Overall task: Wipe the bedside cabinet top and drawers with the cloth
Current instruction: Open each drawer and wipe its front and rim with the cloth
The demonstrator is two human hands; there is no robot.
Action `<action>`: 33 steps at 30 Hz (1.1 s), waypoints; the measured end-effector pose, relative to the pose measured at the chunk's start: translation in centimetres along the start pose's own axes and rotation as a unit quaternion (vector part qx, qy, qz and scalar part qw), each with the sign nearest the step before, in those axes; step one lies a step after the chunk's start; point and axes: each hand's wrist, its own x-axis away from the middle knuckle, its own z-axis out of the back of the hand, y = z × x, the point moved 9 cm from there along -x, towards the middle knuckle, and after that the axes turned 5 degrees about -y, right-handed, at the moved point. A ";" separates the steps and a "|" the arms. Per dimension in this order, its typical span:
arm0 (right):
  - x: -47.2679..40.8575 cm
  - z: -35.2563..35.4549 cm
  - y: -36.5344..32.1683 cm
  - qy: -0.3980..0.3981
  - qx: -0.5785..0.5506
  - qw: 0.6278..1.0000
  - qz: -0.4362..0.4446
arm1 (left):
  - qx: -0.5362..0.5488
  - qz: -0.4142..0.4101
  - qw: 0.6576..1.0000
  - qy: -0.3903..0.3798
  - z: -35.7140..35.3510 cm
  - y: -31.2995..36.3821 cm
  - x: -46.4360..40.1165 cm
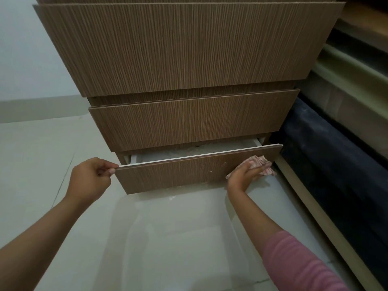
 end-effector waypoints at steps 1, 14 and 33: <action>-0.1 0.0 0.3 0.005 -0.004 1.000 -0.007 | 0.002 -0.002 1.000 -0.001 0.0 0.0 0.0; 7.0 -5.5 -1.9 -0.069 -0.015 0.992 0.106 | 0.001 0.007 1.000 -0.016 0.2 0.3 -0.1; 13.1 -9.5 2.2 -0.176 0.069 0.973 0.133 | 0.009 0.026 0.999 -0.044 0.0 -0.3 -0.3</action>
